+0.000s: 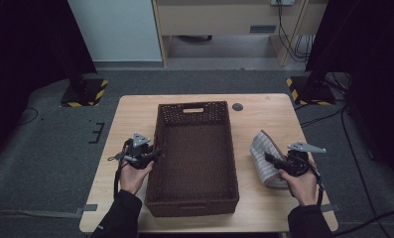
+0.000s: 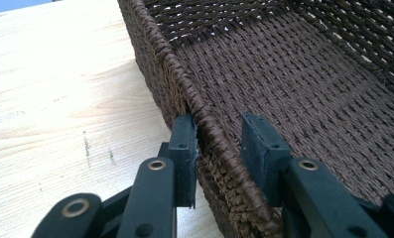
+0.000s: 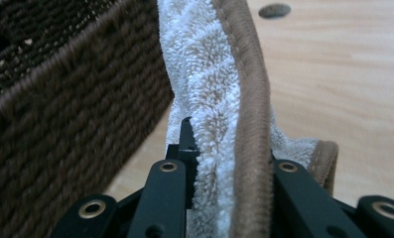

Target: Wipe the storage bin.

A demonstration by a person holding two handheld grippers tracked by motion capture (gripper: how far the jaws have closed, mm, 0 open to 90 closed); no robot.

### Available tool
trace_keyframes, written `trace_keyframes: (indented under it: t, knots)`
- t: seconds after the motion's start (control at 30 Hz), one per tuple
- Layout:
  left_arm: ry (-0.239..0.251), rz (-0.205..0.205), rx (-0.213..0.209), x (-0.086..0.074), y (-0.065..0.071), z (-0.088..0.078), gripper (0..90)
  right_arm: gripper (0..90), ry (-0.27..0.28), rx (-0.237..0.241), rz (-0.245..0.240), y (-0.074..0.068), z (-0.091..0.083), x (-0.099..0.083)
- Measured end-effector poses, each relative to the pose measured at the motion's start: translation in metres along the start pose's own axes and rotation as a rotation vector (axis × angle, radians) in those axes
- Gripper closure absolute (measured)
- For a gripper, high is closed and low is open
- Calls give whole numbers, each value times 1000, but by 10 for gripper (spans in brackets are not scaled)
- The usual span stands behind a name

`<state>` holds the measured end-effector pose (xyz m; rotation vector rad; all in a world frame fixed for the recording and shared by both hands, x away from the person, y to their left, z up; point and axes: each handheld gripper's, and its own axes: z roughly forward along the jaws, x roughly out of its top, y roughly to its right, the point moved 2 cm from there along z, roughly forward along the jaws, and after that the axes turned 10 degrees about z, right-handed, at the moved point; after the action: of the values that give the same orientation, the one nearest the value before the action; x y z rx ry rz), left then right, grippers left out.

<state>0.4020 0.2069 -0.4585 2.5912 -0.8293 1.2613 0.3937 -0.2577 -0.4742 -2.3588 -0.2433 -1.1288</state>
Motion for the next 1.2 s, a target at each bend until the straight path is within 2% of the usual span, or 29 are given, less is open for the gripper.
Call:
trace_keyframes:
  t: [0.13,0.2,0.43,0.6,0.73,0.97,1.03,1.2]
  knots:
    - [-10,-6,9,1,2,0,679,769,27,7,-7,-7,7,9]
    - [-17,-5,13,1,3,-1,685,770,45,13,6,-8,9,15]
    - [-18,-1,3,3,11,0,691,770,111,16,17,-13,25,38]
    - [-25,13,8,4,15,0,692,770,133,16,14,-18,44,56]
    - [-19,8,5,3,15,0,689,772,151,13,18,-22,60,72]
    - [-23,13,7,3,15,0,687,774,223,11,49,-23,90,95]
    - [-23,14,4,3,15,0,685,775,212,20,70,-21,100,94]
    - [-26,18,2,3,15,0,682,785,132,-15,57,-16,129,79]
